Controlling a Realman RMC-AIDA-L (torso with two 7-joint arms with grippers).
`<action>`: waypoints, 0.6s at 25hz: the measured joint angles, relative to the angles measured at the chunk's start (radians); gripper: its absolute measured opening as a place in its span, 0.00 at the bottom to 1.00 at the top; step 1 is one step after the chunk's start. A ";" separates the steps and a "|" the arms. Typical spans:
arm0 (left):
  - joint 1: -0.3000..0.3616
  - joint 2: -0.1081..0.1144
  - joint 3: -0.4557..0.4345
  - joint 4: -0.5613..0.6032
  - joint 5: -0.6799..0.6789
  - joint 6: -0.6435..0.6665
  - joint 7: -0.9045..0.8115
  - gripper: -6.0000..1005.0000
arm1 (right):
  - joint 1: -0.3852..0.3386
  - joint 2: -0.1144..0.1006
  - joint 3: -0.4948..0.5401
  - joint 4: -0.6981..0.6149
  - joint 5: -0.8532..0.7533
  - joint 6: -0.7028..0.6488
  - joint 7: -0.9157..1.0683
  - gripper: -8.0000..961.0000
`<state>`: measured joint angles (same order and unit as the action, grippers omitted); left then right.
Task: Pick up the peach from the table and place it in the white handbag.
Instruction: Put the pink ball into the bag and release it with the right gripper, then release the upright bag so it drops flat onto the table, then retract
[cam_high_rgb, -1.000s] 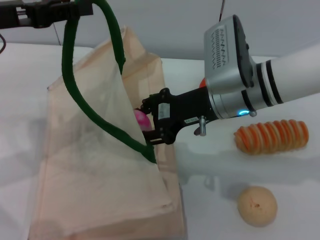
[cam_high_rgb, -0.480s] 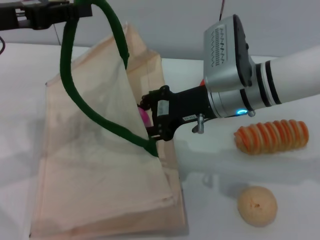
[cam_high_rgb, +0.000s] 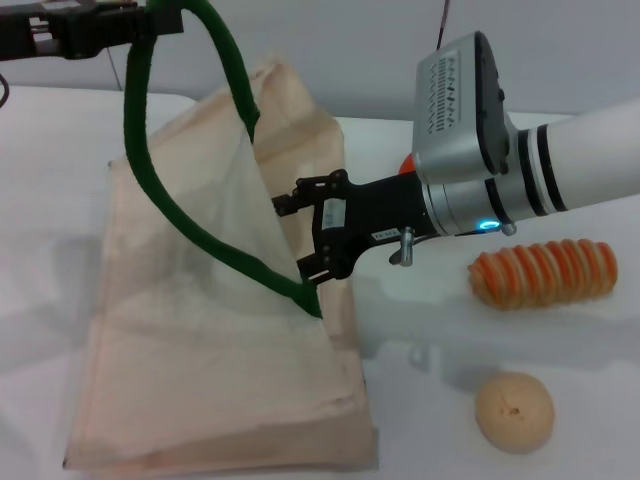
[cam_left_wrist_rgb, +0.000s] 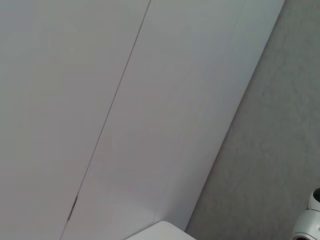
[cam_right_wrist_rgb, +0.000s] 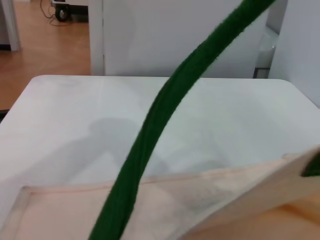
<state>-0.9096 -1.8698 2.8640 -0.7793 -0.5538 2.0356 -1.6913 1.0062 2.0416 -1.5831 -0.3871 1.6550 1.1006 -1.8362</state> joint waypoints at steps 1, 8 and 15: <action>0.000 0.000 0.000 0.000 0.000 0.000 0.000 0.19 | 0.000 0.000 0.000 0.000 0.001 -0.002 0.001 0.85; 0.005 0.000 0.000 0.000 0.000 0.000 0.000 0.19 | -0.022 -0.002 0.010 0.000 0.006 -0.049 0.003 0.93; 0.024 0.001 0.000 0.000 0.000 -0.001 0.002 0.19 | -0.130 -0.016 0.158 -0.006 0.009 -0.189 -0.001 0.93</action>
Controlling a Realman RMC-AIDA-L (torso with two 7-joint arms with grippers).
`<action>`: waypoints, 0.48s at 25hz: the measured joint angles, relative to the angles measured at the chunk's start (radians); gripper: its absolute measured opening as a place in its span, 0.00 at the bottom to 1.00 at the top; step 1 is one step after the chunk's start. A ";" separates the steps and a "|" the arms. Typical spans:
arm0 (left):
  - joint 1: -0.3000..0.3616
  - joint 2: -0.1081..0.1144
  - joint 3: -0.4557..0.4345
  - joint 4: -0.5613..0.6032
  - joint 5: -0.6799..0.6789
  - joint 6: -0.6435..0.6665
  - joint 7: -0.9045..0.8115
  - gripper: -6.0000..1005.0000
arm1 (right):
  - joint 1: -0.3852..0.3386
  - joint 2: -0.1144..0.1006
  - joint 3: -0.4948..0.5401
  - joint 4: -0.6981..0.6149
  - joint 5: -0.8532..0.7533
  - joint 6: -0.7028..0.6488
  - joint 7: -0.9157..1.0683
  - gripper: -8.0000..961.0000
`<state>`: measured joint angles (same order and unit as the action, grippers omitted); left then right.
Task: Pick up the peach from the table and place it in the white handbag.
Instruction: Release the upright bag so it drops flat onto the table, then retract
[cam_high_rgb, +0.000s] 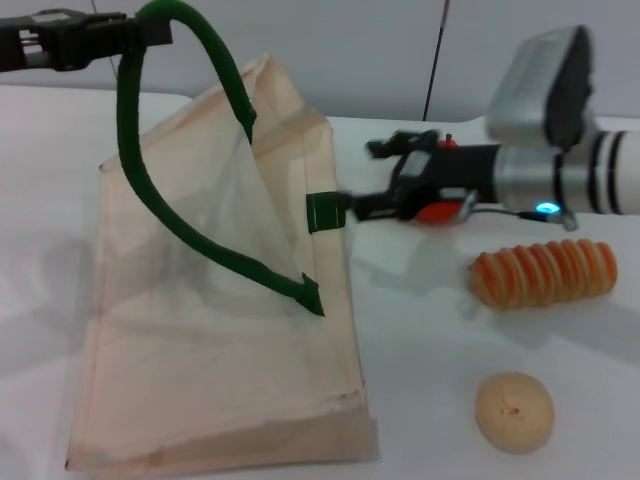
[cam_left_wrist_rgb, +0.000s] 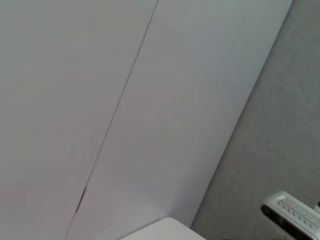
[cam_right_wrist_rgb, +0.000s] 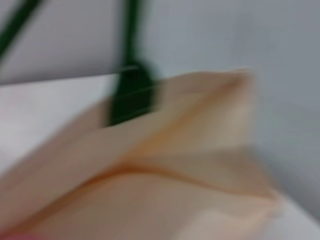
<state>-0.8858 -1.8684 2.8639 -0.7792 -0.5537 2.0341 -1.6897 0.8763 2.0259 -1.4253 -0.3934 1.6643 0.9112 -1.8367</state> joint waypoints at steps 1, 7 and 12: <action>0.003 0.000 0.000 0.000 0.000 -0.001 0.000 0.19 | -0.017 -0.002 0.041 -0.001 0.000 -0.009 -0.011 0.93; 0.014 0.003 0.000 0.000 0.000 -0.005 0.001 0.19 | -0.098 -0.005 0.270 -0.005 0.000 -0.017 -0.073 0.93; 0.012 0.003 0.000 0.000 0.000 -0.007 0.001 0.19 | -0.145 -0.011 0.375 -0.010 0.000 -0.016 -0.084 0.93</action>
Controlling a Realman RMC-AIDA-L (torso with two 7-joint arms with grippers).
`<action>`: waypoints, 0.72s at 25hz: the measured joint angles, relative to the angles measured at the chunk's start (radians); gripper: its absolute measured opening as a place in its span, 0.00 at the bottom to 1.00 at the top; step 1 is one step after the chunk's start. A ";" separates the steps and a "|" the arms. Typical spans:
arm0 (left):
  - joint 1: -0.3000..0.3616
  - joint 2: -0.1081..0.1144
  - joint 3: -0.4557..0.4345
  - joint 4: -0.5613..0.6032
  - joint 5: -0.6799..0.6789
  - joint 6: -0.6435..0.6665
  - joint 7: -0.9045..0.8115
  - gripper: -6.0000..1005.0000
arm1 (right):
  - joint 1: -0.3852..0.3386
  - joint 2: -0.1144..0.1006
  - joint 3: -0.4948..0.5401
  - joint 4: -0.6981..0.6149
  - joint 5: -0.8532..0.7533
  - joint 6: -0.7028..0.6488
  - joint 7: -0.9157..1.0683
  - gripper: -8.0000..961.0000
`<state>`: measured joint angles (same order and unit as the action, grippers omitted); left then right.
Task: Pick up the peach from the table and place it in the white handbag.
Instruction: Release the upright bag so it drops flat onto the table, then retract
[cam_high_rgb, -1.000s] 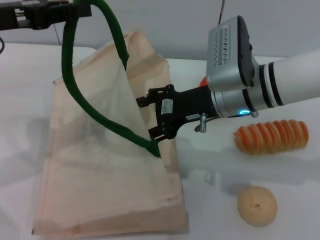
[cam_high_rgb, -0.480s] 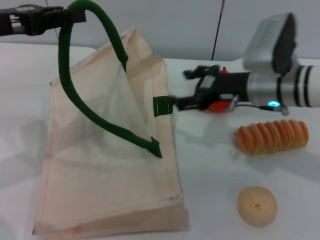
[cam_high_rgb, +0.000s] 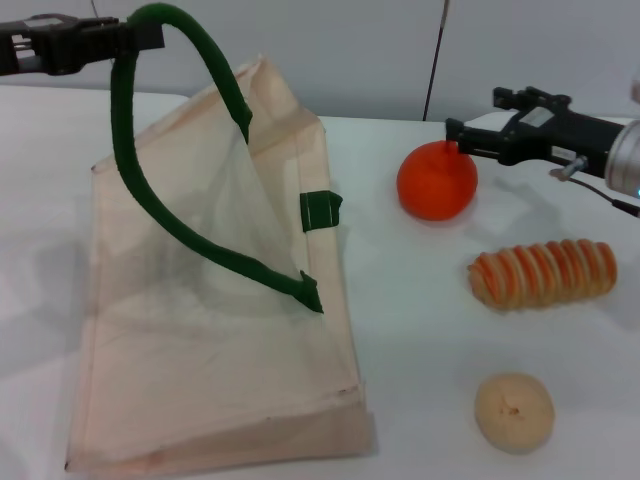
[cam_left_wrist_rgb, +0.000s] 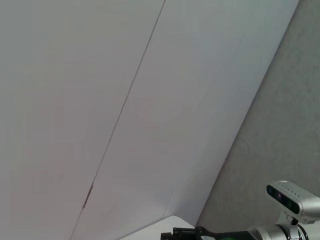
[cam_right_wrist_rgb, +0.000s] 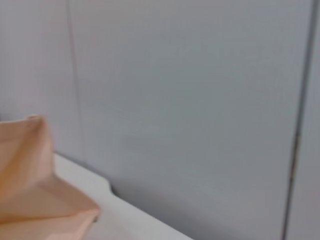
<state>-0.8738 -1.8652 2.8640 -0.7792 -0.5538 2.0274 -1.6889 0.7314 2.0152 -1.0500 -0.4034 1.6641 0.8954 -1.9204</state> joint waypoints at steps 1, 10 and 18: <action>0.001 0.000 0.000 0.000 0.000 -0.002 0.000 0.19 | -0.006 0.000 0.014 0.000 0.000 0.000 -0.006 0.93; 0.003 -0.008 0.000 0.000 0.000 -0.062 -0.007 0.19 | -0.025 0.002 0.045 0.000 -0.001 -0.006 -0.018 0.93; 0.003 -0.014 -0.002 0.000 -0.018 -0.089 0.001 0.50 | -0.027 0.004 0.084 0.005 -0.001 -0.004 -0.032 0.93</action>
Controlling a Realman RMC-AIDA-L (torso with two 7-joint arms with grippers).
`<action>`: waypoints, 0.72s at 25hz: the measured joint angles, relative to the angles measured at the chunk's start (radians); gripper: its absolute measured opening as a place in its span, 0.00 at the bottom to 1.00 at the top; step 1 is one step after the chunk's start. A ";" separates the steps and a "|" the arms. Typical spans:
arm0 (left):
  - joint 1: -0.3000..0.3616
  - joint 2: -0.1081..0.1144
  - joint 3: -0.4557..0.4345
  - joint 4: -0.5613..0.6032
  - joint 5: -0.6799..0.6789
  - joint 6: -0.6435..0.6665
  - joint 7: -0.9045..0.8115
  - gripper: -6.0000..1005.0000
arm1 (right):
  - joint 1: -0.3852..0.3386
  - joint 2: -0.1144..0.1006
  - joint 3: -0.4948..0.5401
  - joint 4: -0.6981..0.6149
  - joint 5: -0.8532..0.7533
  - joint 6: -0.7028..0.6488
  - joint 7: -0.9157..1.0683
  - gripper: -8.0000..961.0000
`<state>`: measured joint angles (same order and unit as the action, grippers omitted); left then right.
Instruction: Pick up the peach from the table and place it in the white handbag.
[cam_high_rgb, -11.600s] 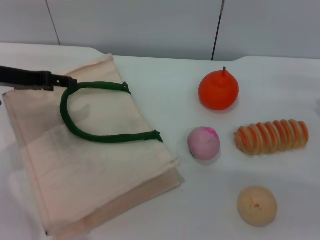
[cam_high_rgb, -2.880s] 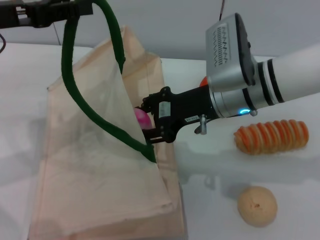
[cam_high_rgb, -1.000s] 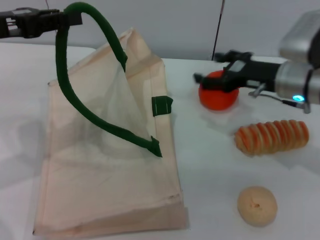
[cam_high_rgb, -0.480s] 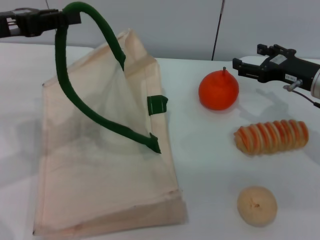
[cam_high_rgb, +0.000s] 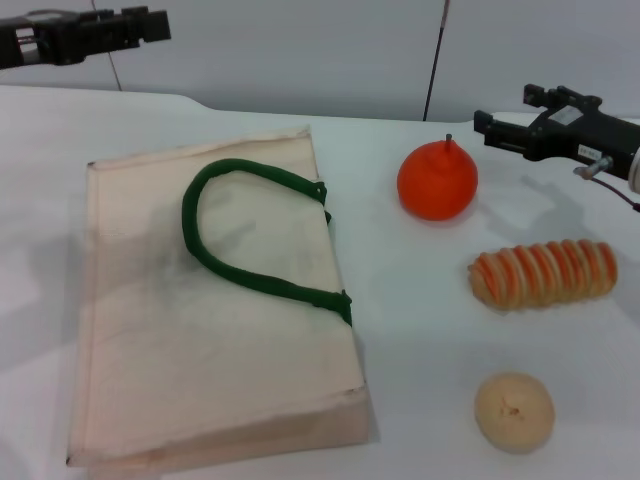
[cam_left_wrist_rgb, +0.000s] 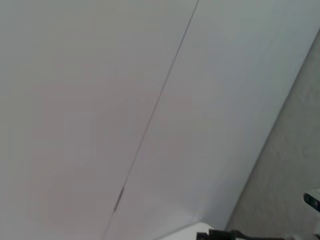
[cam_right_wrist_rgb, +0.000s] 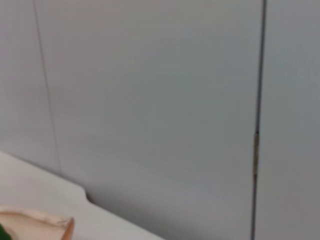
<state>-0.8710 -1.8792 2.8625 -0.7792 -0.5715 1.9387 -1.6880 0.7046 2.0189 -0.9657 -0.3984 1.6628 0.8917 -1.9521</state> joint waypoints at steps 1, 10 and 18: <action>0.000 -0.003 -0.001 0.000 -0.010 -0.009 0.005 0.54 | -0.001 0.001 0.014 0.002 0.000 0.002 -0.007 0.93; 0.042 -0.108 -0.001 0.018 -0.279 -0.203 0.220 0.75 | -0.017 0.004 0.127 0.027 0.002 0.007 -0.078 0.93; 0.137 -0.151 -0.011 0.242 -0.543 -0.372 0.600 0.83 | -0.031 0.009 0.347 0.159 0.145 0.105 -0.341 0.93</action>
<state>-0.7338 -2.0300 2.8515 -0.5374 -1.1148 1.5671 -1.0879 0.6735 2.0279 -0.6183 -0.2391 1.8074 0.9970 -2.2928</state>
